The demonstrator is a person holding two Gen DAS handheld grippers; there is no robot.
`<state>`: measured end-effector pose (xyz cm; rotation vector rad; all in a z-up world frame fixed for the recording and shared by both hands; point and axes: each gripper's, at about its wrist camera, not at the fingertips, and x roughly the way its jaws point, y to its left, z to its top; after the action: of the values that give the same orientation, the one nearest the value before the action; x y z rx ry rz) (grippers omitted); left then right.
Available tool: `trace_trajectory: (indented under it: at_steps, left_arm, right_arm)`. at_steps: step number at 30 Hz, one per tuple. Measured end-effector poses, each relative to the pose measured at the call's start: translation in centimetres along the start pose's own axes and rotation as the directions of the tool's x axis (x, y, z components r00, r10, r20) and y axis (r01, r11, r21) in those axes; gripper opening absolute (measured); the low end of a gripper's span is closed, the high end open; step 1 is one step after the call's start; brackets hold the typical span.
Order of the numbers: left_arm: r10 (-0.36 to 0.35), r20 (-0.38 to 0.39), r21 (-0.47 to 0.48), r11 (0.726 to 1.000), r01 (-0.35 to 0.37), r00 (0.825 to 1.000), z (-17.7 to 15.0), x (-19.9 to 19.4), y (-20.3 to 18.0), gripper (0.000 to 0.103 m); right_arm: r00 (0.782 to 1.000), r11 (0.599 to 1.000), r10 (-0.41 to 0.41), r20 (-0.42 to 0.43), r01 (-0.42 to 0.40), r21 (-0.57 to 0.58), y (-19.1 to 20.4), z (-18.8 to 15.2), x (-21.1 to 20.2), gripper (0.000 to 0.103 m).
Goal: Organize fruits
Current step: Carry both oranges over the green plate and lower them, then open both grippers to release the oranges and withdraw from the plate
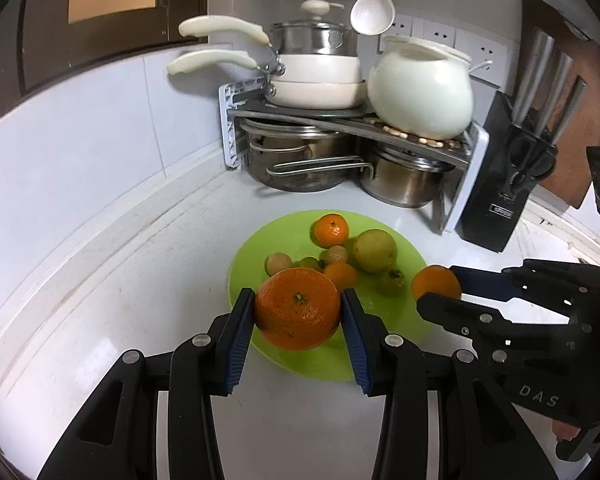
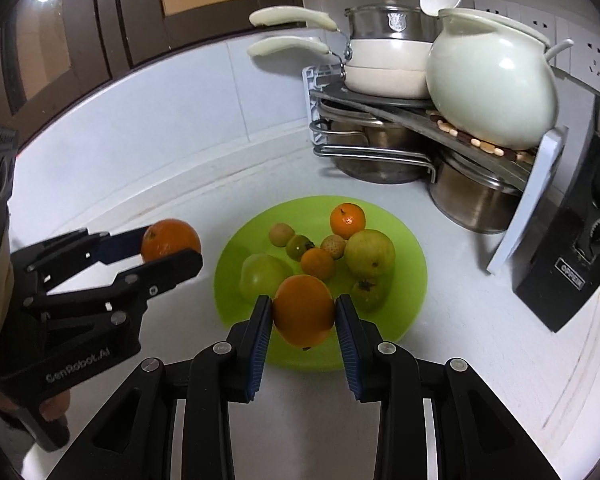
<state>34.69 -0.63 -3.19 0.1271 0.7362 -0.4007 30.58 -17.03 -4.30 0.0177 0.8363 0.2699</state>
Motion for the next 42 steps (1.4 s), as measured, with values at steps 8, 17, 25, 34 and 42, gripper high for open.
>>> trace_trajectory:
  at_steps: [8, 17, 25, 34, 42]
  left_arm:
    - [-0.002, -0.034, 0.012, 1.0, 0.003, 0.999, 0.8, 3.0, 0.8, 0.043]
    - [-0.011, -0.071, 0.02, 1.0, 0.012, 0.997, 1.5, 5.5, 1.4, 0.043]
    - [-0.023, -0.104, 0.011, 1.0, 0.024, 0.994, 1.7, 7.4, 1.6, 0.043]
    - [-0.011, -0.105, 0.016, 1.0, 0.013, 0.994, 1.8, 8.1, 1.7, 0.048]
    - [0.034, -0.104, 0.001, 0.999, -0.034, 0.994, 1.0, 6.4, 1.7, 0.051]
  right_arm:
    - [0.998, 1.0, -0.012, -0.055, 0.012, -0.002, -0.6, 0.6, 2.8, 0.034]
    - [0.994, 1.0, -0.009, -0.107, 0.009, 0.002, -1.1, 0.7, 5.5, 0.034]
    - [0.991, 1.0, -0.005, -0.133, 0.006, 0.01, -1.4, 0.8, 7.2, 0.034]
    - [0.991, 1.0, -0.002, -0.135, 0.005, 0.025, -1.6, 0.9, 7.9, 0.034]
    - [0.993, 1.0, -0.011, -0.118, 0.015, 0.026, -1.4, 0.7, 7.0, 0.035]
